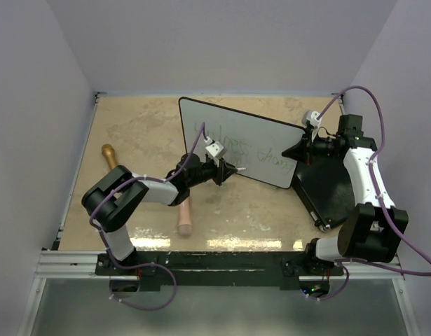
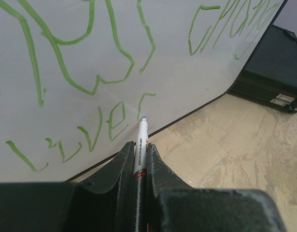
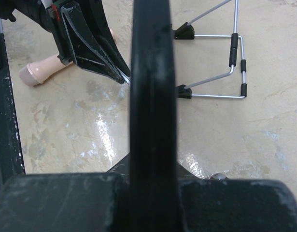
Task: Write a sentence on the whiteboard
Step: Write on the whiteboard at the center of the board.
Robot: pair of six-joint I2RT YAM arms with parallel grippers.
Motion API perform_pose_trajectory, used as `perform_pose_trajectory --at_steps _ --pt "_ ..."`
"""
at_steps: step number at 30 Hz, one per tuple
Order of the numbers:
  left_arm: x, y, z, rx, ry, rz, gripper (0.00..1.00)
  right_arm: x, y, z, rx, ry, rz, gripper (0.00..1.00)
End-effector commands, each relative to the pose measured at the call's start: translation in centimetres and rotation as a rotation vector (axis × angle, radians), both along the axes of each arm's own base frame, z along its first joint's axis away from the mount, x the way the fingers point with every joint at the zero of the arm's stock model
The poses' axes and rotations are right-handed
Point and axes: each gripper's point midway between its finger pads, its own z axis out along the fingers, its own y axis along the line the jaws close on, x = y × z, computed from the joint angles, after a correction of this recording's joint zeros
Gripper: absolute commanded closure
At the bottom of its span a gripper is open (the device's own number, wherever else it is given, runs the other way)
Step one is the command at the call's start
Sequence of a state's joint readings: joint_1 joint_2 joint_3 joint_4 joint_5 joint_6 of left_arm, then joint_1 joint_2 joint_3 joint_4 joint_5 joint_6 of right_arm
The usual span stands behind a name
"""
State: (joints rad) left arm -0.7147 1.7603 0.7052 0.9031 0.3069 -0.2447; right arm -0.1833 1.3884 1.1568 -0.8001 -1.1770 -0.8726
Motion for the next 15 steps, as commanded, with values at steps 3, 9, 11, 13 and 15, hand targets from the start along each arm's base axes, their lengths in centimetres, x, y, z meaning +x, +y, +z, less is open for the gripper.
perform_pose_trajectory --at_steps 3,9,11,13,15 --pt "1.0 -1.1 1.9 -0.046 -0.051 -0.006 1.0 -0.9 -0.2 -1.4 -0.053 0.081 -0.02 1.0" --pt "1.1 -1.3 1.0 -0.025 -0.03 -0.011 1.0 -0.9 -0.2 -1.4 -0.052 0.08 -0.018 1.0" --pt "1.2 -1.3 0.8 -0.015 -0.033 -0.008 1.0 -0.8 -0.3 -1.5 -0.054 0.079 -0.018 1.0" --pt "1.2 -1.1 0.4 0.001 -0.027 -0.001 1.0 -0.8 -0.3 -1.4 -0.052 0.081 -0.02 1.0" --pt "1.2 -0.9 0.1 0.012 -0.025 0.002 1.0 -0.9 -0.2 -1.4 -0.052 0.082 -0.018 1.0"
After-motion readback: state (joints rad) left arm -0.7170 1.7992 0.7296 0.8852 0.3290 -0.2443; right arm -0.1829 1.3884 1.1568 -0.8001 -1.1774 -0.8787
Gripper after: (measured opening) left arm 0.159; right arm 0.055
